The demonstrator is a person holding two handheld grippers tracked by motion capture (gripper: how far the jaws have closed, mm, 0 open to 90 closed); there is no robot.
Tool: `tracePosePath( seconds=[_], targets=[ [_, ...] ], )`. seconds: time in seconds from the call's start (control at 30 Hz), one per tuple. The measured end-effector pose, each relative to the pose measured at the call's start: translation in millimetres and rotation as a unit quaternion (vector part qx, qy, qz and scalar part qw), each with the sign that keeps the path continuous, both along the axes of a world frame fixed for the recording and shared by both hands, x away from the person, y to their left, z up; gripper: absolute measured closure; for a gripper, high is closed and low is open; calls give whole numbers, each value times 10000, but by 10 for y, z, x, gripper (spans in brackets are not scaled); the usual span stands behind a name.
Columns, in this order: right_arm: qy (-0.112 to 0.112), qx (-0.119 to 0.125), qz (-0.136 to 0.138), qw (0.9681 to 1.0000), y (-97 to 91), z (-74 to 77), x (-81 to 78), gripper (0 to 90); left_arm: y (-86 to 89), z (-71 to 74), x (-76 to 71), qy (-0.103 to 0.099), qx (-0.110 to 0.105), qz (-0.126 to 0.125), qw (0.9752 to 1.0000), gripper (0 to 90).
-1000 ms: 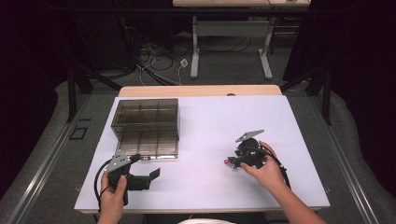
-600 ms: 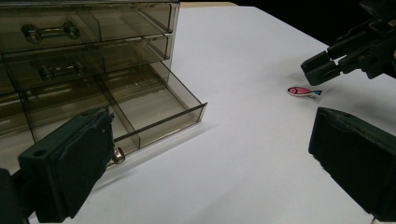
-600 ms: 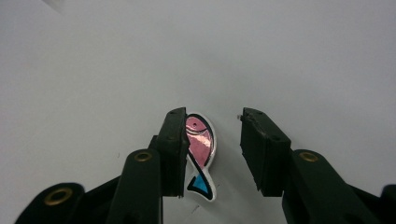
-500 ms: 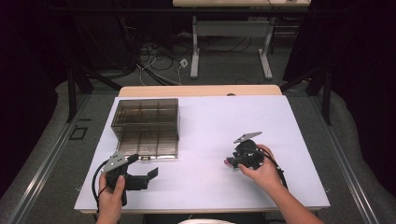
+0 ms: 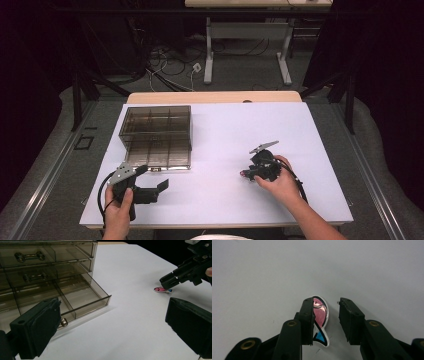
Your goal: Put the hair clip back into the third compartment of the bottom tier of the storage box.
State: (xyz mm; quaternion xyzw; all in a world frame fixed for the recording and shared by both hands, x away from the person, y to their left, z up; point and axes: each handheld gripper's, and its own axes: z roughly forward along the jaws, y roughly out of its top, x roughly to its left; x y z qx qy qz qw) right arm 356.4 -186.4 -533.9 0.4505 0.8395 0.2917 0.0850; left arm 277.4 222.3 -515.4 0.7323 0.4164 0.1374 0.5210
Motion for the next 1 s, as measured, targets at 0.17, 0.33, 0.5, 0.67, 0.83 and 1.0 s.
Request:
tracePosePath(
  seconds=[0.17, 0.33, 0.5, 0.67, 0.83, 1.0],
  targets=[
    [72, 4, -43, 10000, 2, -19, 6, 655, -3, -2, -4, 10, 15, -14, 10000, 0],
    [121, 9, -51, 9999, 3, -35, 11, 676, 14, 4, -3, 9, 9, 1, 10000, 1],
    [105, 70, -8, 9999, 12, -49, 11, 691, 24, 2, 2, 15, 14, 17, 10000, 0],
    [245, 59, 5, 9997, 19, -41, 7, 709, 16, -9, 9, 47, 35, -11, 10000, 1],
    [357, 168, 34, 9992, 30, -49, 7, 731, 16, -11, 9, 76, 32, 6, 10000, 1],
    [370, 211, 64, 9991, 49, -68, 2, 752, 21, -9, 9, 89, 17, 5, 10000, 1]
  ],
)
